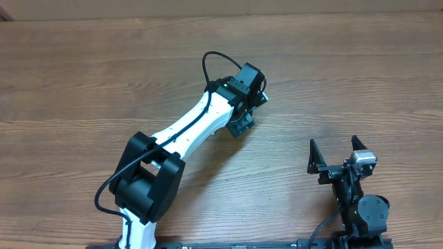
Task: Untangle cables
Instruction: 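Lower the left gripper and close it on the cable bundle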
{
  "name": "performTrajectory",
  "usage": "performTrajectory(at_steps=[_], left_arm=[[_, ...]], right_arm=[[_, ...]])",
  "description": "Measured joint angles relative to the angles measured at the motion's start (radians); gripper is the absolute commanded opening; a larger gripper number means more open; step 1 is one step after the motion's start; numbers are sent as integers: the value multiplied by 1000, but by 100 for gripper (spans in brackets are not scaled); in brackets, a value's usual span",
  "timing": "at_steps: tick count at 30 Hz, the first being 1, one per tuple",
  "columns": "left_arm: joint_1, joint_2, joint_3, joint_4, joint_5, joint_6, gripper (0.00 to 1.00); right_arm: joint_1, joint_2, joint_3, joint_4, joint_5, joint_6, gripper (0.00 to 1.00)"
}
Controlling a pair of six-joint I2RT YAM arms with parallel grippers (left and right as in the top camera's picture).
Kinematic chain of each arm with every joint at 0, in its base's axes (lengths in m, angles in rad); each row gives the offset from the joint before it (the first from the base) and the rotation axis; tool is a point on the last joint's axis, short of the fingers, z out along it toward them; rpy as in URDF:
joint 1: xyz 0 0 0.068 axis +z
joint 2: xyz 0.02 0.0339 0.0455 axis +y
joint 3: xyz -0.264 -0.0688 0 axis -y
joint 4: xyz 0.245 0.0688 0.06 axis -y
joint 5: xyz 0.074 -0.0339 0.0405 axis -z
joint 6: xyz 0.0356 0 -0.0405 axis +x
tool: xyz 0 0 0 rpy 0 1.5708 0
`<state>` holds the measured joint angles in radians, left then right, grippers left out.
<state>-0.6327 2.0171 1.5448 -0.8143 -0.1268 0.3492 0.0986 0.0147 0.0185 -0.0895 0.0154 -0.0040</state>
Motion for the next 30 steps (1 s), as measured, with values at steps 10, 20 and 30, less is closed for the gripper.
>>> performTrajectory(at_steps=[10,20,30], left_arm=[[0,8,-27,0,-2,21,82],[0,9,-82,16,-5,21,81],[0,11,-100,31,-8,26,4]], right_arm=[[0,0,0,0,0,0,100],[0,0,0,0,0,0,100],[0,0,0,0,0,0,100]])
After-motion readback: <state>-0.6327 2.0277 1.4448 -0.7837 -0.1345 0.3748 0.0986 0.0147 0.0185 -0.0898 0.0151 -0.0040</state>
